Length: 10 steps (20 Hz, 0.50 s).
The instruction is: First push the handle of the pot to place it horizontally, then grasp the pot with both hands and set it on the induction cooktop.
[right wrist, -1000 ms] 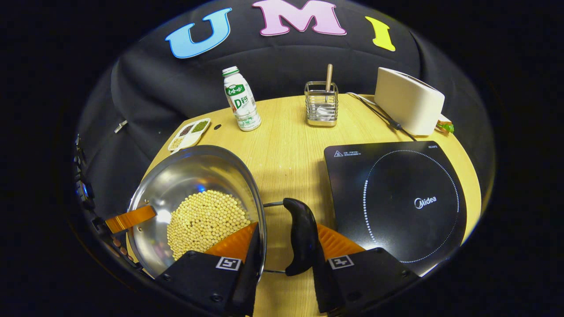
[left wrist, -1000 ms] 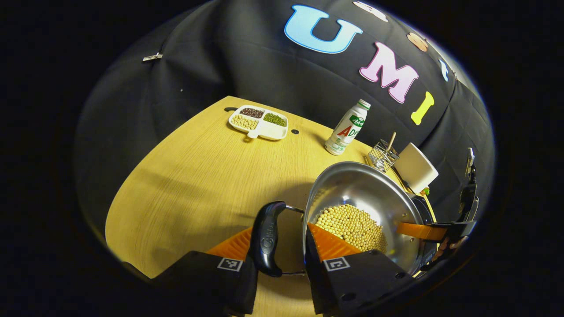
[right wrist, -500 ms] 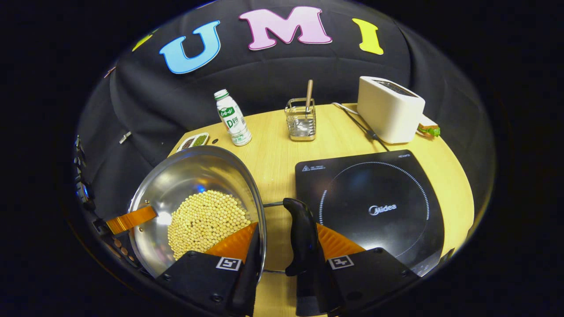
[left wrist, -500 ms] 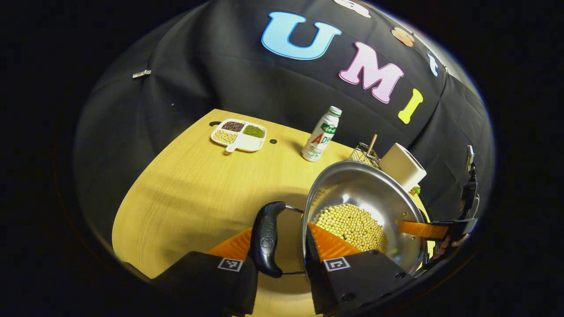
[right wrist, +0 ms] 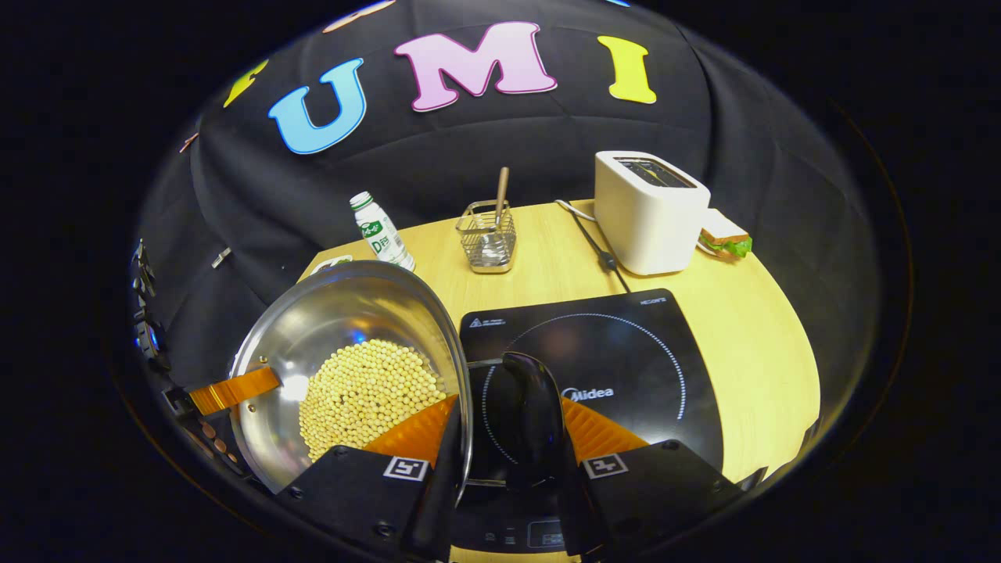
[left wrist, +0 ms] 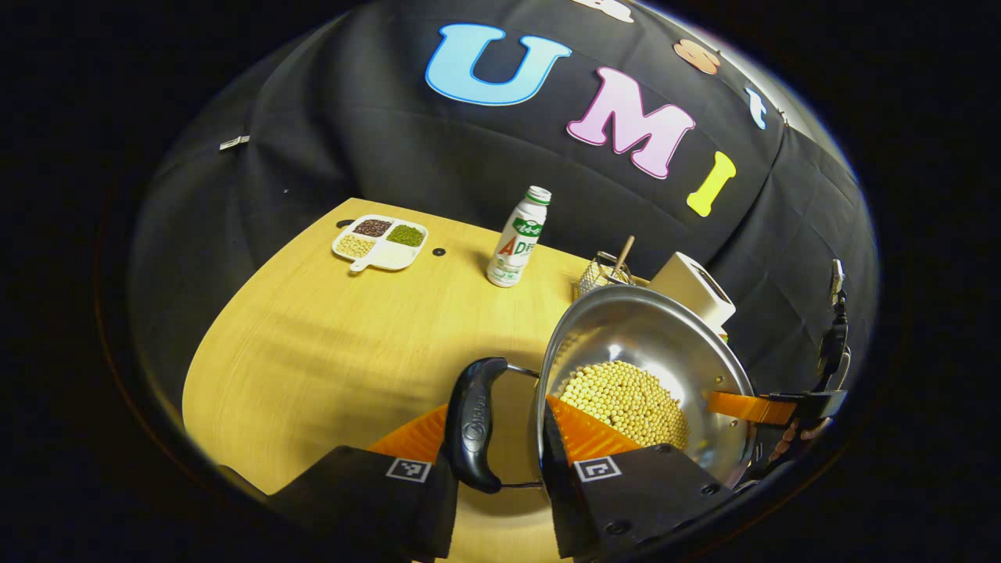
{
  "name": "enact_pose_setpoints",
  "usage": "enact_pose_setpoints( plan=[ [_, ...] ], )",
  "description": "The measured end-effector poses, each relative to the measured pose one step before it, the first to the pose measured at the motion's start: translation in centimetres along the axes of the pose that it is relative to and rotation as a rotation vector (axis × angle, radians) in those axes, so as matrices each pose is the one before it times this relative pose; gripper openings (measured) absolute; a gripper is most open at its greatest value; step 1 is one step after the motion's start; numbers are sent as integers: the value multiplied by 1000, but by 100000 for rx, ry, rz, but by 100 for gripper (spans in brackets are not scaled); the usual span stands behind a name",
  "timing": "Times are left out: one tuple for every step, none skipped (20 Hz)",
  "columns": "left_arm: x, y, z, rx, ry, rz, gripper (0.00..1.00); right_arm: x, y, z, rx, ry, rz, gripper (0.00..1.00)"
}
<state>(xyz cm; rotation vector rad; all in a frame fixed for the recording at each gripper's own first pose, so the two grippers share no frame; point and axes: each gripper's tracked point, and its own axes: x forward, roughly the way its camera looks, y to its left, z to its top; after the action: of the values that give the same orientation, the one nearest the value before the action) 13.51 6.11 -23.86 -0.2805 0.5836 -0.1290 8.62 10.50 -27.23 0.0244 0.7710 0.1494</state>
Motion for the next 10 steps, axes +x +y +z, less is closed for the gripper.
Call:
enact_pose_setpoints(
  plan=[
    [254,-903,-31,353,84,-148,52,-152,-955,205,734,-31,-234,57],
    [387,-847,-177,426,480,6,52,-143,-878,215,638,-228,-109,57],
    [274,-855,-20,434,127,-41,52,-40,-840,169,307,7,-8,57],
    [398,-781,-85,185,103,-38,52,-29,-819,172,335,131,48,57],
    [314,-851,-34,71,406,-45,52,47,-884,211,616,105,-133,52],
    [417,-858,-230,238,336,-74,52,19,-842,189,455,157,-189,57],
    [451,-824,-2,459,275,-210,52,1,-863,209,450,-37,-264,56],
    [458,-916,-78,499,143,-277,52,-32,-885,218,356,-4,-206,57],
    [411,-807,-71,465,354,-161,52,25,-916,130,521,229,-194,56],
    [398,-729,-106,462,331,-116,52,81,-746,136,456,332,-139,56]
  ],
)
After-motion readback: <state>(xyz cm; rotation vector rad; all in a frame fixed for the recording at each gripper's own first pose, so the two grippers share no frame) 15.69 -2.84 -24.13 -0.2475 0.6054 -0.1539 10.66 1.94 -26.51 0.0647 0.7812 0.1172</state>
